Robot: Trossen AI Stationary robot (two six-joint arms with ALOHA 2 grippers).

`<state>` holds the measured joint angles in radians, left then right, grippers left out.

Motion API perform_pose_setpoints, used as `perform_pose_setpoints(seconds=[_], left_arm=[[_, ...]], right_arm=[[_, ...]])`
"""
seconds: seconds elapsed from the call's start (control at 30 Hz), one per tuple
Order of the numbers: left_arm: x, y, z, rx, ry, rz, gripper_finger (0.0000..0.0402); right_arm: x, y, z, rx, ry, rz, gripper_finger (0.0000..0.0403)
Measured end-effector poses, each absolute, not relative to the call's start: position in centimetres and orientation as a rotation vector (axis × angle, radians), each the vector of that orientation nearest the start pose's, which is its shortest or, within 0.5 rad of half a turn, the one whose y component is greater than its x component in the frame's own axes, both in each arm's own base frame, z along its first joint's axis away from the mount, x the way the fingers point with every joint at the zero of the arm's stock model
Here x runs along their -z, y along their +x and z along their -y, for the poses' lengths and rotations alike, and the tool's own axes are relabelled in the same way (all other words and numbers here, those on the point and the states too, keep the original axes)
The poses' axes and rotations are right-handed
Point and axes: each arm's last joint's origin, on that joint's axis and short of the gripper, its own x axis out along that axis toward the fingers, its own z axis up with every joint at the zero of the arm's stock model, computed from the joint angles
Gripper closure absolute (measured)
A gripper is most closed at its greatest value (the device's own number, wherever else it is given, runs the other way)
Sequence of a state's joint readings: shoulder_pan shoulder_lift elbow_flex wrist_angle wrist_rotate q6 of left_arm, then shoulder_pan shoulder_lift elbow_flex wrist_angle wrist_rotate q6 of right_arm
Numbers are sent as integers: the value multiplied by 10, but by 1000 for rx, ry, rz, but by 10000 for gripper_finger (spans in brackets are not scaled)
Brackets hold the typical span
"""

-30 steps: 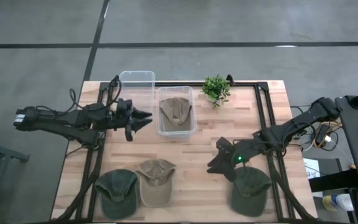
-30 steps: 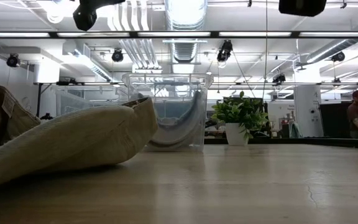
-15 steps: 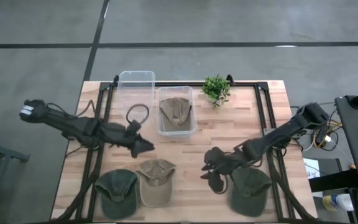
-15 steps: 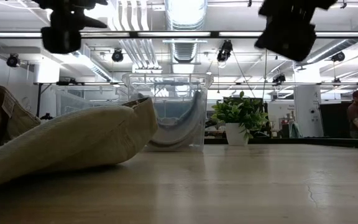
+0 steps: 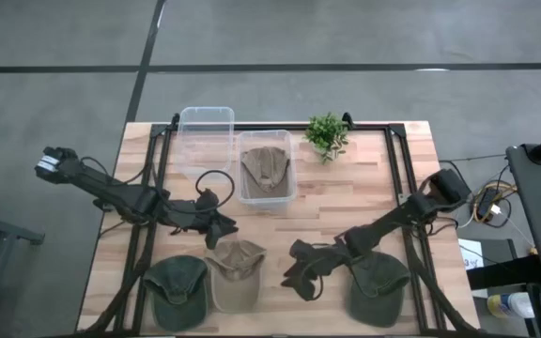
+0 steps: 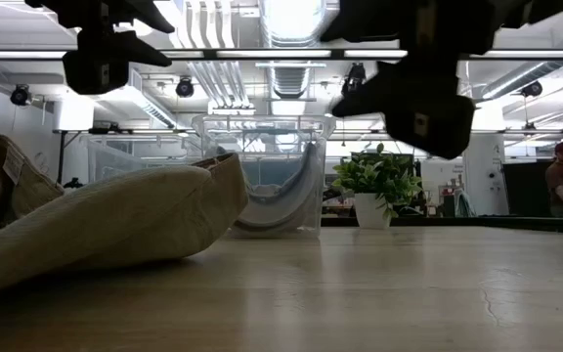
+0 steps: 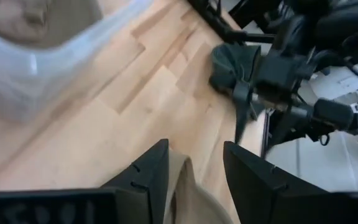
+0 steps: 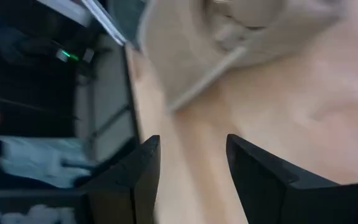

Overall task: Pick & Place hat
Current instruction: Put the brown cap into the right transparent bin

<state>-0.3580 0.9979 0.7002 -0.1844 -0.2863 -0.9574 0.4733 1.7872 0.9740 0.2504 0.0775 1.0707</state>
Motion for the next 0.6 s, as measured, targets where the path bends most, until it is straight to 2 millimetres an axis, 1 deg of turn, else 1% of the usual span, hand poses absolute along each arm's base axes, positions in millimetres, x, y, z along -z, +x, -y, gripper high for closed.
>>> perform_pose_setpoints(seconds=[0.13,0.27,0.37,0.5,0.6], left_arm=[[-275,197,64,-152,-712,-396,257],[-283,190,60,-165,-642,-332,257],[-288,185,57,-160,-613,-302,257],[-295,179,55,-144,-604,-269,257],[-299,175,54,-130,-592,-244,257]], right_arm=[[-161,345,-174,-61,968,-648,225],[-151,361,-181,-22,1004,-647,225],[-144,375,-186,-9,1010,-648,225],[-141,391,-191,15,1014,-669,225],[-134,396,-192,71,996,-734,225]])
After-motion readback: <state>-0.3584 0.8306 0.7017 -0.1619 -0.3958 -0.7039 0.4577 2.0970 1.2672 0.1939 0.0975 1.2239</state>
